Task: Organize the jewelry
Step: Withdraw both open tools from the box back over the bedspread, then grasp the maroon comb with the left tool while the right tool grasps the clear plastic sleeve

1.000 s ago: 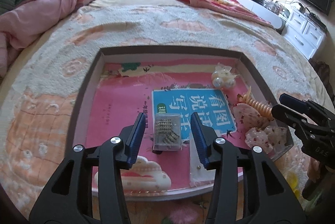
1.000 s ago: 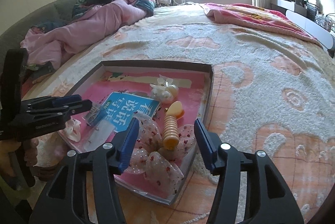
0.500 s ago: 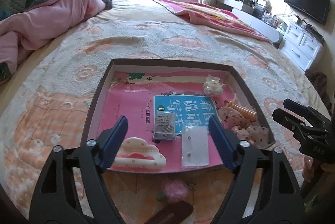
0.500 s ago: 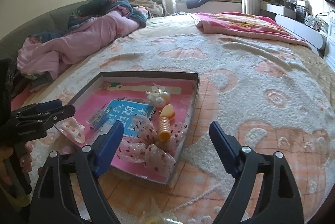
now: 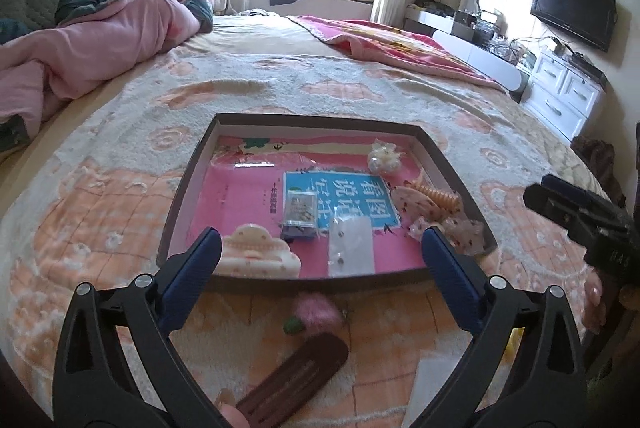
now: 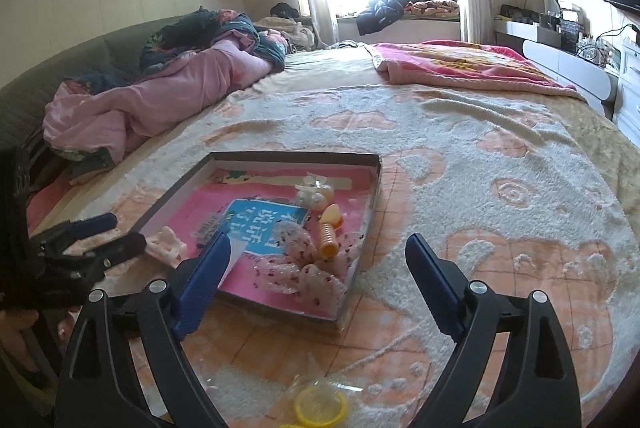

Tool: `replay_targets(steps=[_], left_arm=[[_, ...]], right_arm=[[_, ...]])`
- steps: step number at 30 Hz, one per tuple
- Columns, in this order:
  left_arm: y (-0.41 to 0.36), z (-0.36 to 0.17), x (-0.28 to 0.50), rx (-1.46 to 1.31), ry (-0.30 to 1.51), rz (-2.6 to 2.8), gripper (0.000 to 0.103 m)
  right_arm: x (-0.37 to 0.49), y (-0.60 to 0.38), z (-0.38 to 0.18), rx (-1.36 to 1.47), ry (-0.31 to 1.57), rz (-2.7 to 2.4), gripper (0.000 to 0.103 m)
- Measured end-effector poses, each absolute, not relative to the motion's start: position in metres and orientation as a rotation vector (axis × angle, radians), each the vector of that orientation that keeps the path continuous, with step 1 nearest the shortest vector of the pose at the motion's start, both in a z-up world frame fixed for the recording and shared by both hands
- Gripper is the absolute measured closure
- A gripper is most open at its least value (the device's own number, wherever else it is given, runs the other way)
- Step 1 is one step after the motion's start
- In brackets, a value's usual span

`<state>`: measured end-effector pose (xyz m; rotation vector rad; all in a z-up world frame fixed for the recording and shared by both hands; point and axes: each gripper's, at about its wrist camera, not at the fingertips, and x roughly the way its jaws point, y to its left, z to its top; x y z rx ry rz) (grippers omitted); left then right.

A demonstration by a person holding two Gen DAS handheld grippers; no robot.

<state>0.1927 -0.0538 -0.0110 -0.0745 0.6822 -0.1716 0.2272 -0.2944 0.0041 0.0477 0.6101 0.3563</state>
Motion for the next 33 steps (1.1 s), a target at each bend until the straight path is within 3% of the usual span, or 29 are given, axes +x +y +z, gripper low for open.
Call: replay_targets(steps=[33], left_arm=[[-0.008,-0.041,0.134,0.001,0.722,-0.132,0.011]], right_arm=[[0.166,-0.25,-0.009,0.014,0.641,0.438,0.016]])
